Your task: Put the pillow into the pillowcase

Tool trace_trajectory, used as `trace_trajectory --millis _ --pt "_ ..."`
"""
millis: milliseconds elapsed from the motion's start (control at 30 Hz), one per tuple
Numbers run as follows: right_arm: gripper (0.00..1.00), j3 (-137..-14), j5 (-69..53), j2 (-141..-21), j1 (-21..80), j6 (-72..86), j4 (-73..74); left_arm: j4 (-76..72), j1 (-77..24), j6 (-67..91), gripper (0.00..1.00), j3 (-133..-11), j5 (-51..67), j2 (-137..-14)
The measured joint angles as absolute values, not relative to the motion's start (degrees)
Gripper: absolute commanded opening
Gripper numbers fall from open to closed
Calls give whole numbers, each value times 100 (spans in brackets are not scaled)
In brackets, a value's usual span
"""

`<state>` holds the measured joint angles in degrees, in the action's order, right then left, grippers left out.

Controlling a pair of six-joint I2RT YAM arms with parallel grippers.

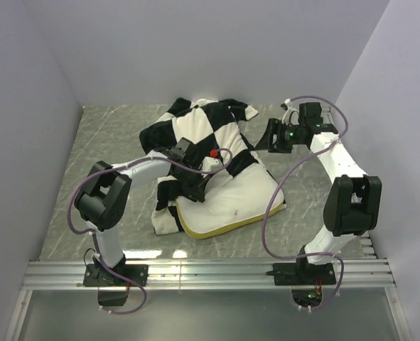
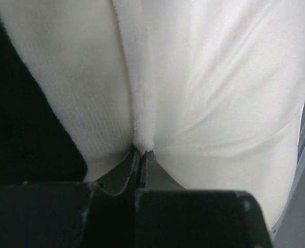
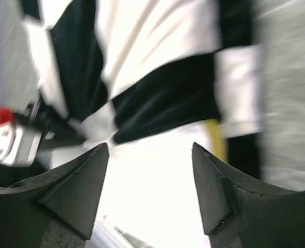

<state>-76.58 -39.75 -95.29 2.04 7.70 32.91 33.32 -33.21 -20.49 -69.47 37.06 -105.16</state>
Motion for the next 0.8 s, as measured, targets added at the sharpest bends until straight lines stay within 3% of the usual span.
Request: trace_trajectory --millis 100,200,233,333,433,500,600,767,800 --pt "67 -7848 -3636 -9754 180 637 3347 3391 -3253 -2182 0 -7059 3750 -10659" --pt "51 -7583 -3638 -10289 338 628 3317 3680 -3063 -2255 0 -7402 3813 -10934" --pt "28 -7336 -3667 -10501 401 633 3253 3833 -2958 -2283 0 -7559 3841 -11045" --pt "1 -6512 -4025 -10897 530 731 2930 4195 -2578 -2305 0 -7935 3881 -11301" --pt "0 -6090 -4552 -10678 655 832 2694 4477 -2237 -2322 1 -8265 3813 -11467" --pt "0 -5789 -4727 -10403 906 854 2436 4554 -2088 -2303 13 -8541 3658 -11590" --pt "6 -5522 -4812 -9994 1651 972 2206 4663 -1951 -2180 40 -9045 3415 -11782" --pt "29 -5815 -4895 -9476 2152 1063 2502 4125 -1695 -1922 68 -8993 3463 -11375" --pt "36 -5905 -4908 -9386 2005 1063 2639 3916 -1660 -1918 84 -8733 3457 -11085"
